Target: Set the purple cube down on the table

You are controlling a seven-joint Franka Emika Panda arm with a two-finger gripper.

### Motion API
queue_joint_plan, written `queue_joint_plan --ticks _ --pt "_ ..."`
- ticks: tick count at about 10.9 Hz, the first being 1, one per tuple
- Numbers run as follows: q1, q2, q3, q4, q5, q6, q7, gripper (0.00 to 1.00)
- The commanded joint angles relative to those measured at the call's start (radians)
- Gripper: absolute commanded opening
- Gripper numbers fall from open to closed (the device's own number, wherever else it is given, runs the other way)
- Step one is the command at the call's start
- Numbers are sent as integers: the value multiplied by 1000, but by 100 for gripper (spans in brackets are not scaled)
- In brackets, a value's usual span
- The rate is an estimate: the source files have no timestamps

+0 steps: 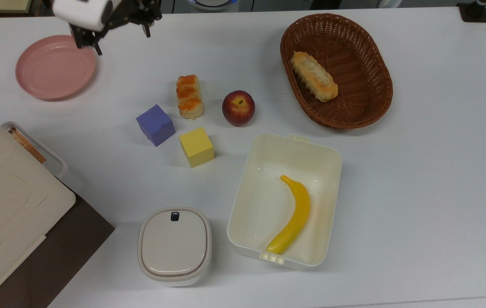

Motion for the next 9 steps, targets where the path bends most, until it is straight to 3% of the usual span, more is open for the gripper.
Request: queue_joint_plan --ticks 1,6,9 --pt "12 -6 -13 1 40 -12 167 100" --pt "15 -5 -9 -5 51 121 454 100" --pt "14 -5 -9 -4 50 121 479 100"
